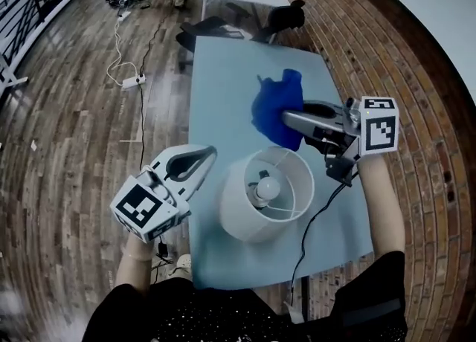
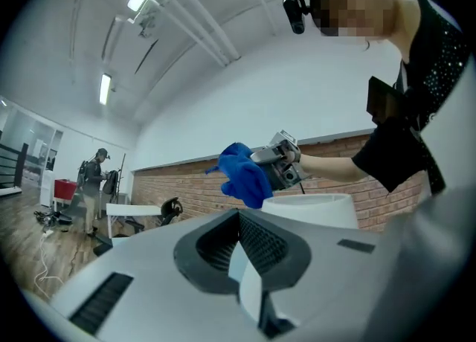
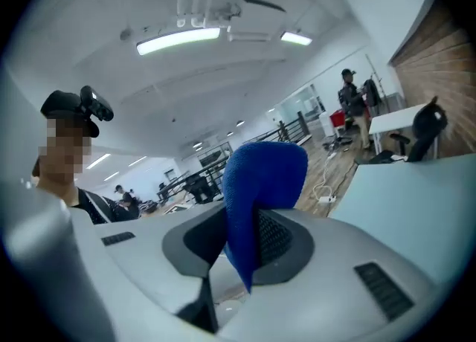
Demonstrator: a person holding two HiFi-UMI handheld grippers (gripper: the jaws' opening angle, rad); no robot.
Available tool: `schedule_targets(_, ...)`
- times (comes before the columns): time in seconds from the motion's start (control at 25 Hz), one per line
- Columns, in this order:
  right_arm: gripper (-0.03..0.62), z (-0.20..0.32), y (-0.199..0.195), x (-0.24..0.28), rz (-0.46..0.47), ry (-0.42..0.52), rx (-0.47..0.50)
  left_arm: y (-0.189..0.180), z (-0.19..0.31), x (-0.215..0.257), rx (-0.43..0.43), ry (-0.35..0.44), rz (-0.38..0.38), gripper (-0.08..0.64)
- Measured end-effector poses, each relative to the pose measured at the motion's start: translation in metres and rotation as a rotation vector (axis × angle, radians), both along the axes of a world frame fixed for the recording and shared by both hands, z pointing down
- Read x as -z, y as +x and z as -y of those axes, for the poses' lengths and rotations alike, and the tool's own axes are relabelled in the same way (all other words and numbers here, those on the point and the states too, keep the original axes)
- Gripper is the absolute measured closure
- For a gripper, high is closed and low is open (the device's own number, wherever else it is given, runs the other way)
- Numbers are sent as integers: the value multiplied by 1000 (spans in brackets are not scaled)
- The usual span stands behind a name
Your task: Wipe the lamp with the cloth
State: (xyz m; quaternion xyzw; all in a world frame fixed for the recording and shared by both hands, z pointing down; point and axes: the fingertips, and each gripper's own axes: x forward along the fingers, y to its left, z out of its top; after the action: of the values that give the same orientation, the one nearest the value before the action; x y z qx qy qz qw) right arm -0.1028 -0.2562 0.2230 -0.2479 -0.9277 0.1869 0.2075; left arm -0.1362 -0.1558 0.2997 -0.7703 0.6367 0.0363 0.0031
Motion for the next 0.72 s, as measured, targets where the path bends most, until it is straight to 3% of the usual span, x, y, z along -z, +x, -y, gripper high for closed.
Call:
schedule_targets(0.28,515,-53,30,30,50,249,-339,23,-14,19,-230,8,114,551)
schedule_targets(0.48,515,-85,29,44,91,329,-662,14,-32,21,-419,4,59,552)
schedule_targets(0.72,515,-122,30,8,13,735,-886,12,-43,4,-568,0,64,551)
